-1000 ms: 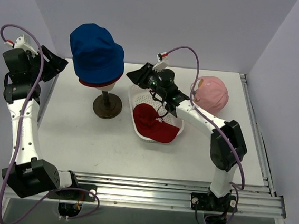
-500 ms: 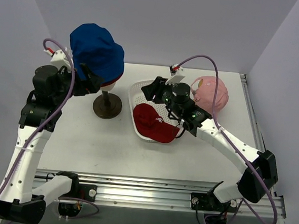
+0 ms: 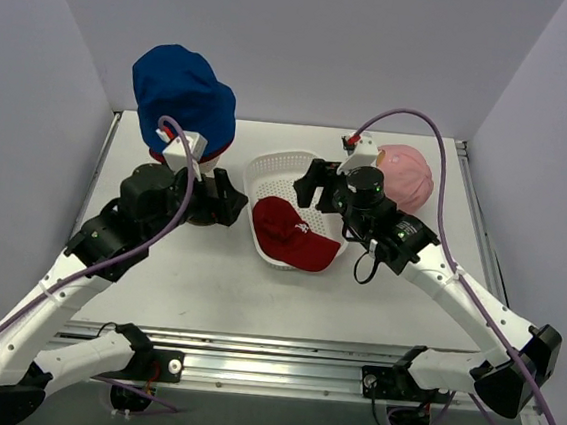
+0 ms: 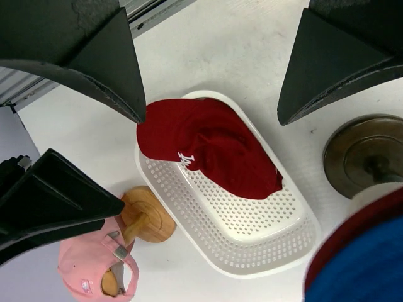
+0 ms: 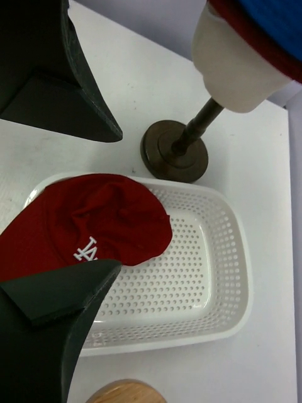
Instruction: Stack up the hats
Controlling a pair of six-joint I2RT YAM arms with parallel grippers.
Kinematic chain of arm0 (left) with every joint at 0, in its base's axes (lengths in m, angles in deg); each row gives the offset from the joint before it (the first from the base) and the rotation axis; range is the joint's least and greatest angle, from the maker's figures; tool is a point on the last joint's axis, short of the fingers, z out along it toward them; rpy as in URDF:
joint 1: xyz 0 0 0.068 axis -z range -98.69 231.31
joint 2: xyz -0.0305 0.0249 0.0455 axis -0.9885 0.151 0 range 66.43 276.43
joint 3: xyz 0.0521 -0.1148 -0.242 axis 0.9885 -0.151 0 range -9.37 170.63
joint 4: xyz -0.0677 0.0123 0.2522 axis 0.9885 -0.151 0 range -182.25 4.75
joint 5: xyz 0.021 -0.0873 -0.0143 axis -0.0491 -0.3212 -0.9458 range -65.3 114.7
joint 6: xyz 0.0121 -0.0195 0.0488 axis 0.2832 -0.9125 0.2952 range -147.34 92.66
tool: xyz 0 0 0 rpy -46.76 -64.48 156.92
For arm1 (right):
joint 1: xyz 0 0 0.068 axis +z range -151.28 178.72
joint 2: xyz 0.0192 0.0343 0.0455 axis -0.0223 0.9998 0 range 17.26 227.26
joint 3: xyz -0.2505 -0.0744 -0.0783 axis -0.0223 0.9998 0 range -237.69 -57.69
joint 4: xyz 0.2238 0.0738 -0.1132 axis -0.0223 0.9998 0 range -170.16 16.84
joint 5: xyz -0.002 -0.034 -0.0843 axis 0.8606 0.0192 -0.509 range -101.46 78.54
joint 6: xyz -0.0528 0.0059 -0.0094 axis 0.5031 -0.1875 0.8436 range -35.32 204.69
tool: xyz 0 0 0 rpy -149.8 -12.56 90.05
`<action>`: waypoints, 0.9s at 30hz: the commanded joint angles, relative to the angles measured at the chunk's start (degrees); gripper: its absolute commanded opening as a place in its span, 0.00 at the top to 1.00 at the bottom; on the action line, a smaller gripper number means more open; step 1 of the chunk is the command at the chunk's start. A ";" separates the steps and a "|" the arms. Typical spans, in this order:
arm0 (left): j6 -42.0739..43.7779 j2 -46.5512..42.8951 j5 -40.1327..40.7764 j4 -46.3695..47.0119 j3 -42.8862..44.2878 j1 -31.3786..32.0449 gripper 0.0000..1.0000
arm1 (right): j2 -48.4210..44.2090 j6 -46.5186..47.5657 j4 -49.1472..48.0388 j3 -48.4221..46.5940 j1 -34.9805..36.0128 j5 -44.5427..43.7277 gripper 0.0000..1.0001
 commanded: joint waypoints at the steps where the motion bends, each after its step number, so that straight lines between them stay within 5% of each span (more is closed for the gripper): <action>1: 0.58 0.06 6.18 5.78 -2.98 5.61 0.06 | -1.48 2.61 4.74 1.01 -0.30 -1.97 0.29; 5: 1.72 2.69 9.62 9.13 -5.89 10.28 0.06 | -5.16 1.20 -2.62 8.57 -0.38 -1.61 0.30; 16: 3.48 0.24 0.75 27.14 -17.93 11.34 0.06 | -9.83 -1.00 -9.76 18.87 -0.91 -4.77 0.31; 27: 7.26 0.41 6.98 29.52 -23.74 11.34 0.06 | -5.53 -1.52 -12.49 21.08 -0.56 -4.16 0.35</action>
